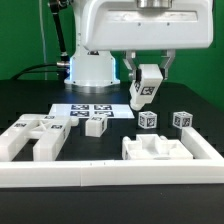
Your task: Assemble chair
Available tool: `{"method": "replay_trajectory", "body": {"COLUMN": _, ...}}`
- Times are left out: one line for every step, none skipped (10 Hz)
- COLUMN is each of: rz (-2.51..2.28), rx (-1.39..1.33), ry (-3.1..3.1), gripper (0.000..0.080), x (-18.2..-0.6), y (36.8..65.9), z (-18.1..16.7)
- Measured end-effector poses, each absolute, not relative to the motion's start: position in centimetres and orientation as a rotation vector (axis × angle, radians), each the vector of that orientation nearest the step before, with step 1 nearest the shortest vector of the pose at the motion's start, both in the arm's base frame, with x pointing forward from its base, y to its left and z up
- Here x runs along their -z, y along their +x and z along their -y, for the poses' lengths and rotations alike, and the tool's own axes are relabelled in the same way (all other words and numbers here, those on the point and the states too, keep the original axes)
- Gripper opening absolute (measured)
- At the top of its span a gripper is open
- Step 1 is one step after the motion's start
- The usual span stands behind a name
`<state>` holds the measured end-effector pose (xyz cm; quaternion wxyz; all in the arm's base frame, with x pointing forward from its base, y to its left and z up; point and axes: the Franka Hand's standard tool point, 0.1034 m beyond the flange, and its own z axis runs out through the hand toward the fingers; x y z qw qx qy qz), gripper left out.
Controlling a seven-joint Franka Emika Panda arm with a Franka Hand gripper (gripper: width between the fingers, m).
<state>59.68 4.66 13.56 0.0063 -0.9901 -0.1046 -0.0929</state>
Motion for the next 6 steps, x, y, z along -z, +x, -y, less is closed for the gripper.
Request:
{"method": "replay_trajectory", "body": {"rz": 0.33, "rx": 0.348, "ry": -3.096, "gripper": 0.0291, "x": -13.2, "y": 59.5, "z": -4.5}}
{"method": "replay_trajectory", "body": {"rz": 0.319, "rx": 0.497, "ry": -3.081, "gripper": 0.0291, "x": -13.5, "y": 60.1, "z": -4.6}}
{"method": "replay_trajectory", "body": {"rz": 0.291, "rx": 0.596, "ry": -3.054, "gripper": 0.0291, "x": -13.7, "y": 60.2, "z": -5.8}}
{"method": "replay_trajectory", "body": {"rz": 0.295, "rx": 0.649, "ry": -3.036, "gripper": 0.0291, "x": -14.3, "y": 60.6, "z": -6.8}}
{"method": "replay_trajectory", "body": {"rz": 0.299, "rx": 0.801, "ry": -3.002, "gripper": 0.0291, "x": -15.2, "y": 61.2, "z": -7.4}}
{"method": "replay_trajectory", "body": {"rz": 0.322, "rx": 0.914, "ry": -2.984, "gripper": 0.0291, "x": -14.8, "y": 61.0, "z": -6.7}}
